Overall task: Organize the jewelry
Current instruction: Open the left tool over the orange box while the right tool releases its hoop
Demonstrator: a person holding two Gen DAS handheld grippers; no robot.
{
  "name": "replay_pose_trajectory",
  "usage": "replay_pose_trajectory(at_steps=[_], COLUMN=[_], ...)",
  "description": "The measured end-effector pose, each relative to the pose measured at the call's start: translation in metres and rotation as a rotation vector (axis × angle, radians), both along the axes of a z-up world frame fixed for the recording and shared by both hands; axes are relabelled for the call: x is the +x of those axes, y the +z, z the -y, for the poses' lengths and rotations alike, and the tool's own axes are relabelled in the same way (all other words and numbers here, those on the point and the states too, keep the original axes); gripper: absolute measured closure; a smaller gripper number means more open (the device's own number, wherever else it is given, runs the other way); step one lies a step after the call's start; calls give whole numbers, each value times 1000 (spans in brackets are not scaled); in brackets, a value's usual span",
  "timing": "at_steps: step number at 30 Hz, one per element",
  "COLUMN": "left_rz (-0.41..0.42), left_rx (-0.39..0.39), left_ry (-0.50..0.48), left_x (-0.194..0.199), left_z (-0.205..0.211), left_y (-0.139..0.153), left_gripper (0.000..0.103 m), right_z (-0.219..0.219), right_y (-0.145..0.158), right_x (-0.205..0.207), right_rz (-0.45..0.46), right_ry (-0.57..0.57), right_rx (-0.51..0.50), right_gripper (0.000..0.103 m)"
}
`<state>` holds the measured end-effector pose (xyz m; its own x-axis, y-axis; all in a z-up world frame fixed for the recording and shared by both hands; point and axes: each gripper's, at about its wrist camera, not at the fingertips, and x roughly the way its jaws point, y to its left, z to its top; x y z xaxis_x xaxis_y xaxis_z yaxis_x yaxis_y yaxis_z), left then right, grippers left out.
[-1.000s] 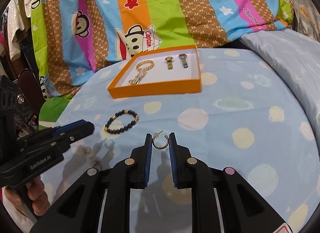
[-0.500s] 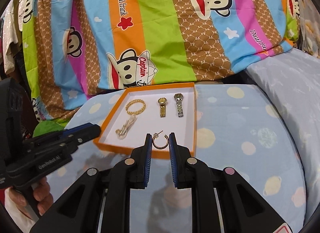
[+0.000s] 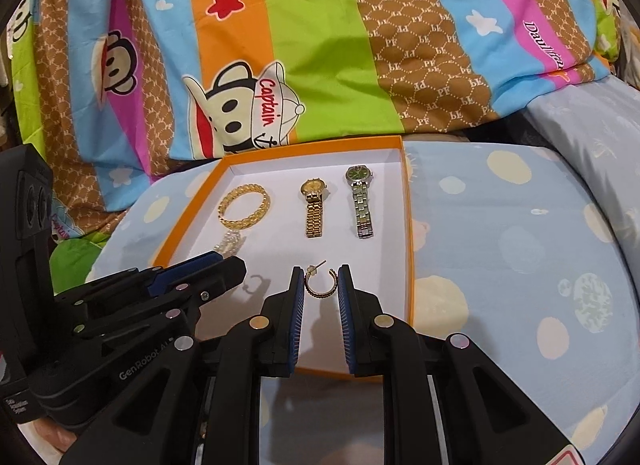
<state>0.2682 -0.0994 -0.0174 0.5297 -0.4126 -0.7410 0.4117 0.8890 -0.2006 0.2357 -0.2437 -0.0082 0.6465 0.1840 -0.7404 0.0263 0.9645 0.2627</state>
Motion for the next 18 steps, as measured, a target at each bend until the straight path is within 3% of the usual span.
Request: replay_pose_trajectory(at_steps=[6,8,10,14,18], left_rz=[16,26,45,92,154], left_rx=[-7,-15,-36,-109,-156], left_ry=[9,17,42,80,107], left_x=[6,8,9,3,-23], left_z=[0,-2,-6,-27,-58], left_y=[-1,1,6,33,66], left_gripper=[81,69,52,51,49], right_z=[3,5,8,20,35], right_y=[-8,-6,-2,21,52], right_x=[11,12,10,-4,-44], right_rz=[-14,-7,13,79,161], right_ry=[-11,-17,-28,-63,-105], right_rx=[5,9,14,42,58], right_gripper=[86,82,77,74,58])
